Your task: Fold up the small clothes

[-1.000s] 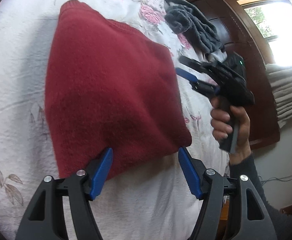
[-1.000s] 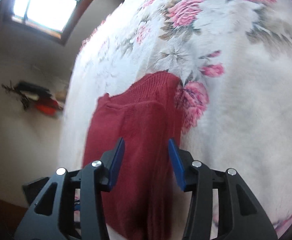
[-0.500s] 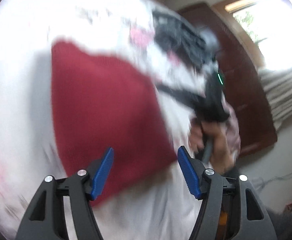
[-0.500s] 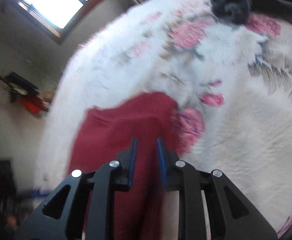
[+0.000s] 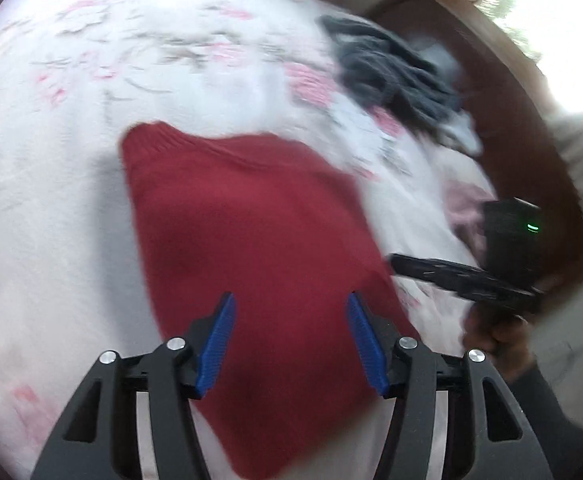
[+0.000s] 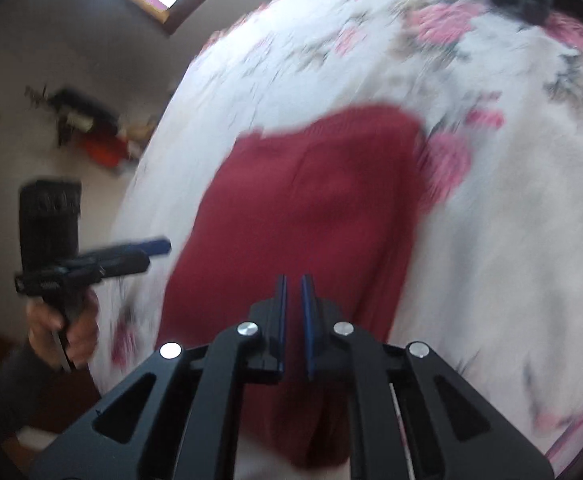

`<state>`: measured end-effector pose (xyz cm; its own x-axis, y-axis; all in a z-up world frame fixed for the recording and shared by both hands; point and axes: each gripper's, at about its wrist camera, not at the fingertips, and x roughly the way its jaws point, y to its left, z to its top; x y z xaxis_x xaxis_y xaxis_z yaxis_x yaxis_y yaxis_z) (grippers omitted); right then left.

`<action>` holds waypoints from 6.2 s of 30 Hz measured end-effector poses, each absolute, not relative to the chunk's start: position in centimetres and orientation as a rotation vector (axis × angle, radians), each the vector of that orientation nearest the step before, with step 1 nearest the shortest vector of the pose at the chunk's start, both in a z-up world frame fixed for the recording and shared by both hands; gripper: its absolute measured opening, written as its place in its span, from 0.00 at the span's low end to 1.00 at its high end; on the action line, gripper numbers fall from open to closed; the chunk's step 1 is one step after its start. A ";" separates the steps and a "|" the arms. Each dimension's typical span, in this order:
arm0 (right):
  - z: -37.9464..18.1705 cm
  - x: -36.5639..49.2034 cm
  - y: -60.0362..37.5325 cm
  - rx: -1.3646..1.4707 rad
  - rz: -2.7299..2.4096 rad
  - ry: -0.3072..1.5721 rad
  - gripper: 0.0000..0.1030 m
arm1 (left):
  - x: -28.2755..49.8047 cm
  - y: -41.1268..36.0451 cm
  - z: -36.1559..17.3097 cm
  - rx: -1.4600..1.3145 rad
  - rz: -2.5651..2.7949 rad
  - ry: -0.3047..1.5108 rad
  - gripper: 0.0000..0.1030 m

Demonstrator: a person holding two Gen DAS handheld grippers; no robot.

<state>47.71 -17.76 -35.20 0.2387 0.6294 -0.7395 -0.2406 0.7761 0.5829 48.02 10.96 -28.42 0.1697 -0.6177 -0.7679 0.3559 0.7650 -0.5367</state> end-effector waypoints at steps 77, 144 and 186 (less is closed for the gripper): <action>-38.0 59.0 -16.3 0.783 0.704 1.292 0.39 | 45.5 14.5 -34.5 -0.731 -0.684 1.378 0.29; -31.4 38.4 1.2 0.365 0.653 1.183 0.11 | 21.0 26.8 -34.8 -0.626 -0.421 1.291 0.60; -31.0 31.8 2.7 0.031 0.668 1.289 0.08 | 28.4 30.4 -31.1 -0.458 -0.385 1.222 0.50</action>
<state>31.81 2.69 -31.01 0.1185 0.4735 -0.8728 -0.4396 0.8132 0.3815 28.36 30.41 -31.09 0.2983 -0.5159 -0.8030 0.0373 0.8470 -0.5303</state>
